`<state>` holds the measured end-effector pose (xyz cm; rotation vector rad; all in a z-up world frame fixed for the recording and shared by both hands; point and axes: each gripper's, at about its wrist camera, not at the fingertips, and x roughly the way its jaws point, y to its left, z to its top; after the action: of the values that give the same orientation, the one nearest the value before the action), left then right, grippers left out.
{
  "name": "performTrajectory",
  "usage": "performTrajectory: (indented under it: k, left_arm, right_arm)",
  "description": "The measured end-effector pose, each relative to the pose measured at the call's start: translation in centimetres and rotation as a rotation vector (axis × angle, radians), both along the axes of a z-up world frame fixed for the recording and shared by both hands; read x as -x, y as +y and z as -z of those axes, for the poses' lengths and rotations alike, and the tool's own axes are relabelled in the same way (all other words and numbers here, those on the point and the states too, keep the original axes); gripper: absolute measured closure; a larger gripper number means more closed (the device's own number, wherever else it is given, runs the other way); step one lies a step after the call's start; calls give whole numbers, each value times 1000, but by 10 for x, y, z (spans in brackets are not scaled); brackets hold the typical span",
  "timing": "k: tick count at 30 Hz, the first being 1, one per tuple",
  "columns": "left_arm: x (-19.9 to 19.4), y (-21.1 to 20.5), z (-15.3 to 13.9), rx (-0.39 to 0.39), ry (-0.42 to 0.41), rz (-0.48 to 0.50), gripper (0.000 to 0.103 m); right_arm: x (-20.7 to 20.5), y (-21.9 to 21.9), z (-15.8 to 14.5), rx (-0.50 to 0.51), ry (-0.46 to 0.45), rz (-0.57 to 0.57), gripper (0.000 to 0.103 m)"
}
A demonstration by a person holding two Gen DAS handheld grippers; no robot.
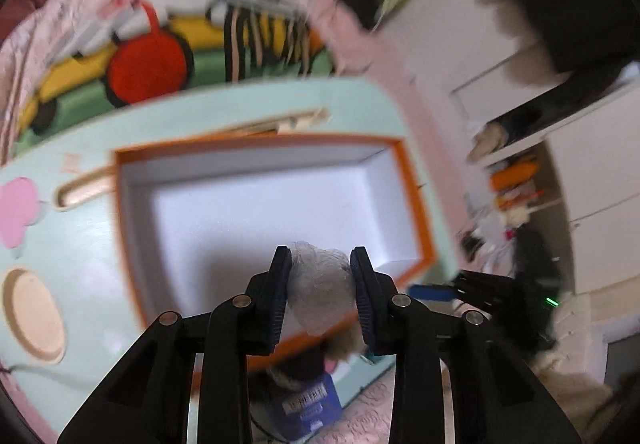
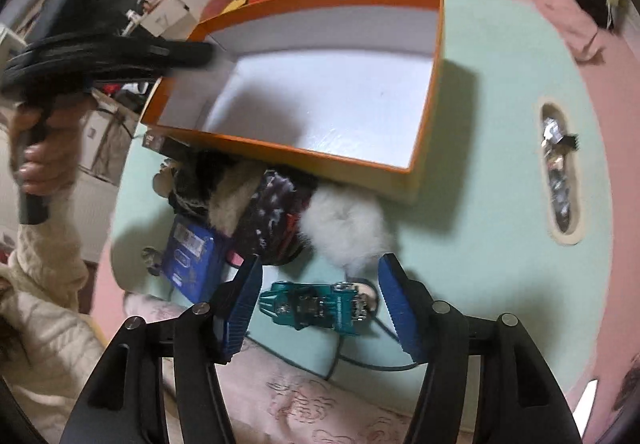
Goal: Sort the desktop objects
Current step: 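Grasp the clear plastic bag in the box with the left gripper while the right lowers the car, then set the plastic bag on the table with the left gripper while the right sets the car down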
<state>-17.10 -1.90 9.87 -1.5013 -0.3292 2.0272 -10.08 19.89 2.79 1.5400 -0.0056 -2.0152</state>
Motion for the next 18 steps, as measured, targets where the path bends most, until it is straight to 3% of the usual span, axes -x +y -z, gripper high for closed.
performTrajectory:
  k: [3, 8, 12, 15, 18]
  left_arm:
    - [-28, -19, -20, -10, 73, -2, 71]
    - [-73, -27, -5, 23, 47, 42, 71]
    - [-99, -5, 20, 5, 41, 80, 71]
    - [-103, 13, 26, -49, 84, 92, 70]
    - [-106, 28, 29, -51, 140, 114, 67]
  right_arm:
    - [-3, -2, -1, -33, 33, -25, 43]
    - [-10, -5, -1, -45, 55, -56, 43]
    - [-12, -20, 0, -57, 64, -53, 43]
    - [-9, -22, -1, -48, 65, -31, 43]
    - [-9, -15, -4, -42, 77, -3, 43]
